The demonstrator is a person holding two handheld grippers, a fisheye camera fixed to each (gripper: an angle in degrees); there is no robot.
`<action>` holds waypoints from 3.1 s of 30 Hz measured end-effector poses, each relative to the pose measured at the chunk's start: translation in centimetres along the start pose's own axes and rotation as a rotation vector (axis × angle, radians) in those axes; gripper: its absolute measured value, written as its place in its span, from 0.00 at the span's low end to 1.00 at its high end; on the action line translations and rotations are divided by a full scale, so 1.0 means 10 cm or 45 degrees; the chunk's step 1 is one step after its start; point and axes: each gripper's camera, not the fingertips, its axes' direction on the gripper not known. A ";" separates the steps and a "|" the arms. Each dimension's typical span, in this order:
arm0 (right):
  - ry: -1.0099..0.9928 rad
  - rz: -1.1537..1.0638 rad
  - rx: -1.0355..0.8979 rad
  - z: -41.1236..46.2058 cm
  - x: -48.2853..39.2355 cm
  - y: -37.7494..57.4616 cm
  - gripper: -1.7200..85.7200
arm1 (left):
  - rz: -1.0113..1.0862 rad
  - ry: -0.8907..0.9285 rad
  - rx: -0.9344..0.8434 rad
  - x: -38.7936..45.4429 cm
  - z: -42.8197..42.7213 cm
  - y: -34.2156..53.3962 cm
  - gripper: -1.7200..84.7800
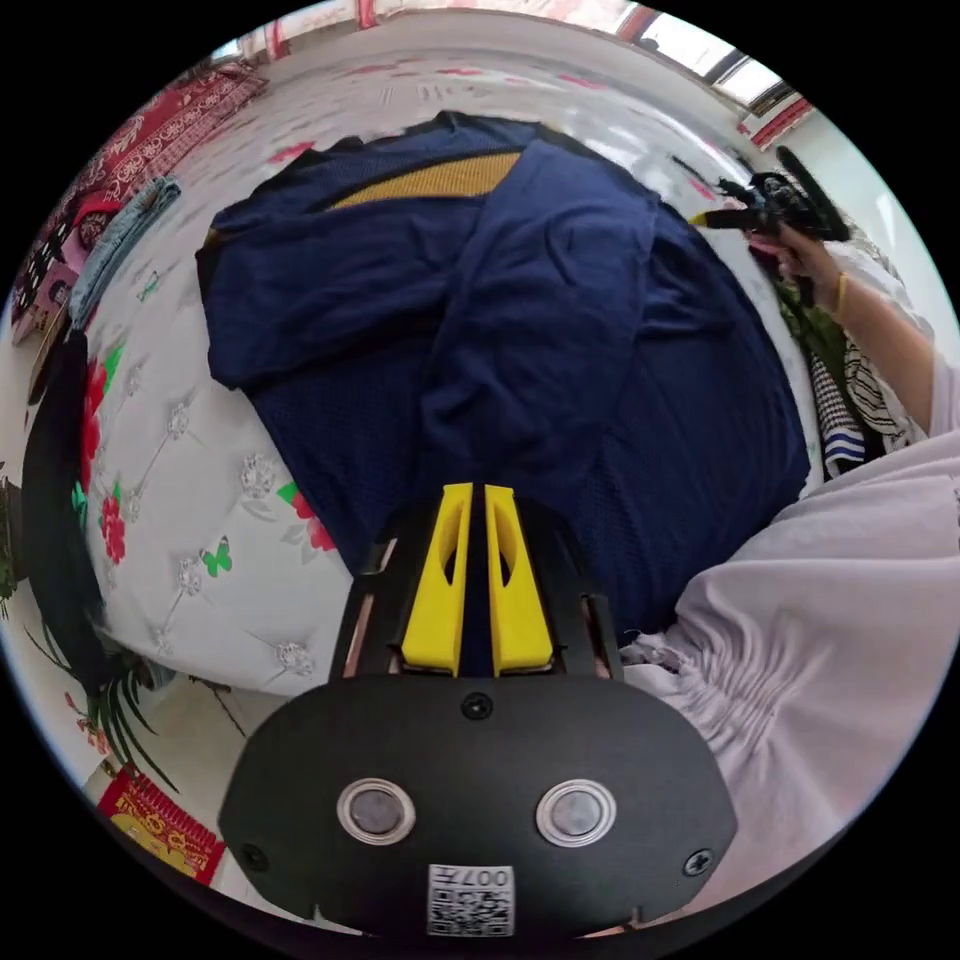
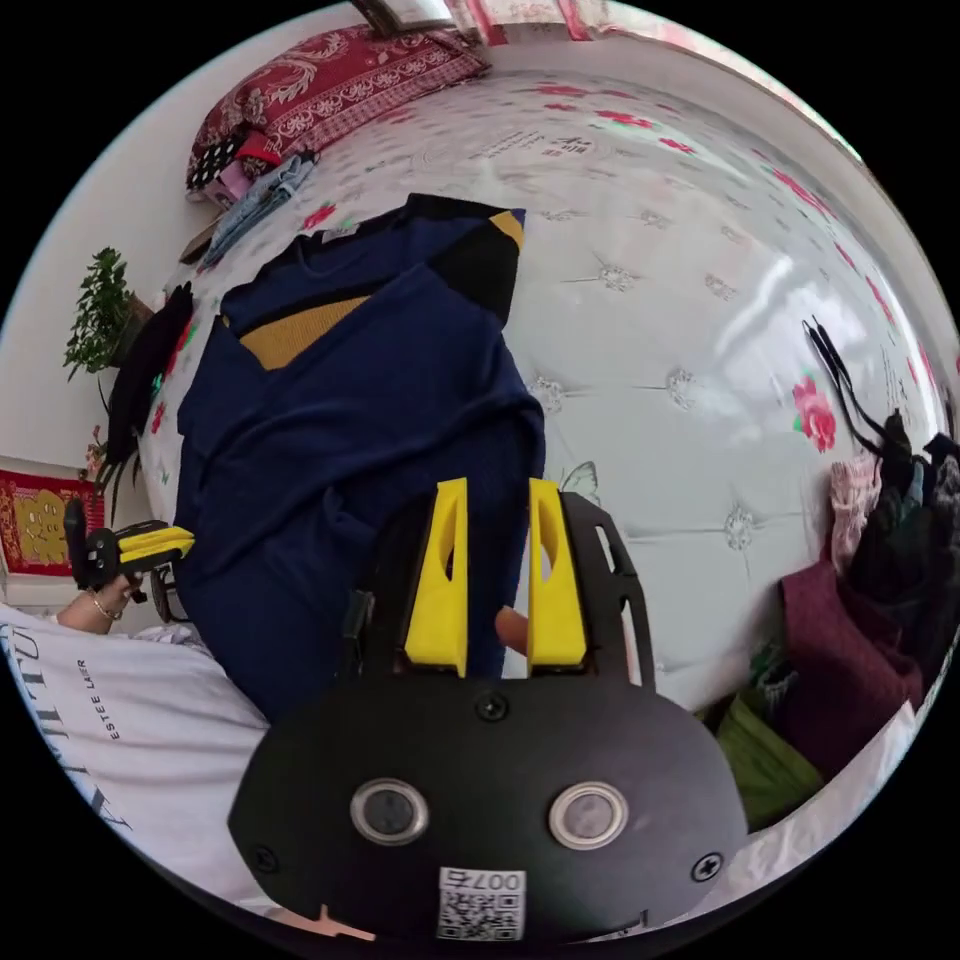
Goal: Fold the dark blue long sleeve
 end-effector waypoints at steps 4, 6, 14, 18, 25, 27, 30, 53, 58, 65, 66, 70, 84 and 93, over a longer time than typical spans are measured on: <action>-0.021 0.067 0.032 -0.28 -0.03 0.68 0.10 | 0.043 -0.064 -0.022 0.09 -0.05 -0.02 0.01; -0.022 0.122 0.038 -0.41 -0.06 1.16 0.10 | -0.024 -0.022 0.048 0.05 -0.17 0.07 0.01; -0.032 0.215 -0.050 -0.67 -0.05 2.35 0.12 | -0.404 0.100 0.187 -0.28 -0.47 1.21 0.07; -0.047 0.211 -0.059 -0.81 -0.07 2.68 0.12 | -0.511 0.086 0.140 -0.31 -0.42 1.74 0.08; -0.064 0.058 0.043 -1.16 -0.30 2.64 0.11 | -0.642 0.175 0.136 -0.17 -0.30 2.20 0.10; -0.066 -0.003 0.070 -1.25 -0.38 2.50 0.10 | -0.659 0.185 0.158 -0.12 -0.32 2.24 0.10; -0.085 -0.097 0.097 -1.35 -0.51 2.22 0.09 | -0.681 0.212 0.188 -0.02 -0.38 2.31 0.10; -0.014 -0.332 -0.087 -0.92 -1.00 0.91 0.03 | -0.809 0.125 0.031 0.32 -0.36 2.76 0.10; -0.033 -0.339 0.036 -1.30 -0.94 1.24 0.03 | -0.762 0.165 0.024 0.25 -0.26 2.59 0.11; -0.077 -0.083 0.021 -1.62 -0.42 2.09 0.06 | -0.636 0.175 0.028 0.18 -0.11 2.39 0.13; -0.089 -0.035 -0.003 -1.61 -0.35 2.28 0.06 | -0.622 0.177 0.028 0.18 -0.10 2.37 0.13; -0.144 0.055 -0.112 -1.49 -0.29 2.72 0.08 | -0.483 0.193 -0.006 0.21 -0.04 2.26 0.13; -0.091 -0.049 -0.265 -1.42 -0.64 2.55 0.03 | -0.214 0.166 -0.128 0.17 -0.10 2.18 0.02; -0.274 0.030 -0.075 -2.01 -0.38 2.55 0.02 | -0.242 0.396 0.214 -0.31 -0.84 2.42 0.01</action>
